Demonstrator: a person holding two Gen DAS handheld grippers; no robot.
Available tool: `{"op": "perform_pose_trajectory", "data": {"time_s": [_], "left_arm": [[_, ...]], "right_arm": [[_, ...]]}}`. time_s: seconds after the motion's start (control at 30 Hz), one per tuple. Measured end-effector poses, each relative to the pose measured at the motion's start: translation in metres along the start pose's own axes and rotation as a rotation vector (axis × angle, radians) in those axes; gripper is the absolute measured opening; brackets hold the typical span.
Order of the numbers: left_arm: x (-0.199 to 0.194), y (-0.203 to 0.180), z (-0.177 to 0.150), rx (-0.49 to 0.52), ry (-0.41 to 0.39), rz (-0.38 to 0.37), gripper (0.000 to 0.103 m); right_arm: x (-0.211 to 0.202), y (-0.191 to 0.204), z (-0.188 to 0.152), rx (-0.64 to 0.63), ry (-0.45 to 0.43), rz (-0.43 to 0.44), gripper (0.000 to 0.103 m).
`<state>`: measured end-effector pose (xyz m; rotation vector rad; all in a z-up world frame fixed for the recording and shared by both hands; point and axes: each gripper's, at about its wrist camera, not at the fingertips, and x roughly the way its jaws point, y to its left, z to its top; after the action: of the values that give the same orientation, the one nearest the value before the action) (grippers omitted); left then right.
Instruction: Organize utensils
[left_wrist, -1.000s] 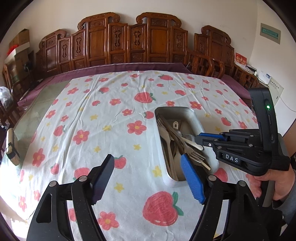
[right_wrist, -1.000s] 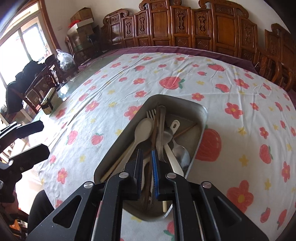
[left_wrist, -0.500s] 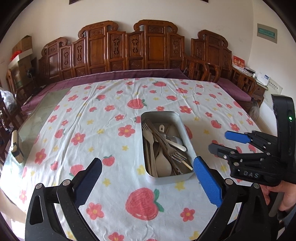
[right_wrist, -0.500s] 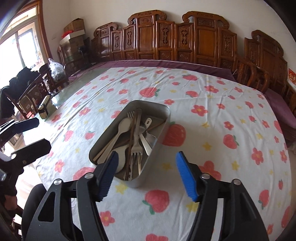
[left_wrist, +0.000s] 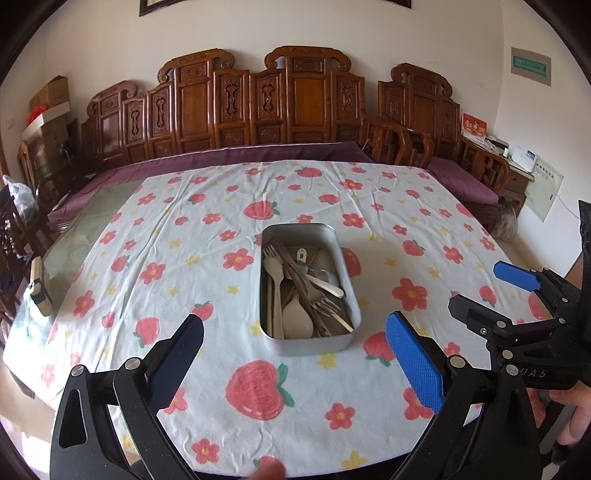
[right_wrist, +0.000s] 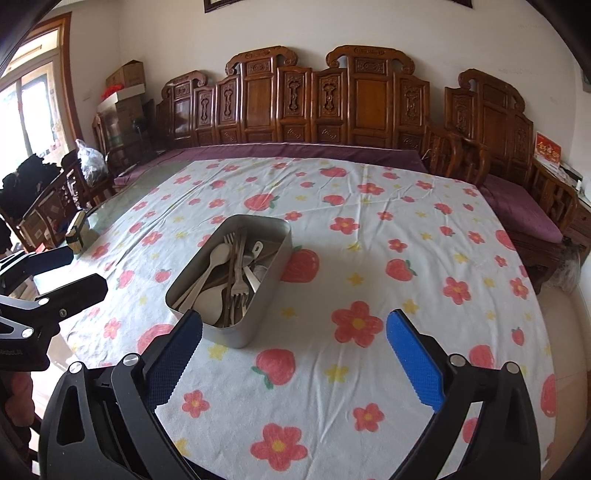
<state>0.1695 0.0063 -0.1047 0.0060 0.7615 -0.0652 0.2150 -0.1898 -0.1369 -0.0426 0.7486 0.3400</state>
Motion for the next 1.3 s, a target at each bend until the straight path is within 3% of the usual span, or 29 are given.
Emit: {"op": "perform_pose_trajectory", "data": {"time_s": [0.33,0.9,1.3], "left_arm": [[-0.041,-0.019,0.014,0.016,-0.092,-0.01,0.095],[-0.114,-0.018,0.041,-0.006,-0.279,0.045,0.095],[-0.118,-0.015,0.04,-0.014,-0.3,0.047,0.095]], "right_arm": [[-0.047,-0.007,0.0,0.039,-0.072,-0.024,0.1],[-0.145,0.009,0.038,0.024,-0.332,-0.049,0.1],[-0.157,0.008,0.036,0.038,-0.357,-0.05,0.1]]}}
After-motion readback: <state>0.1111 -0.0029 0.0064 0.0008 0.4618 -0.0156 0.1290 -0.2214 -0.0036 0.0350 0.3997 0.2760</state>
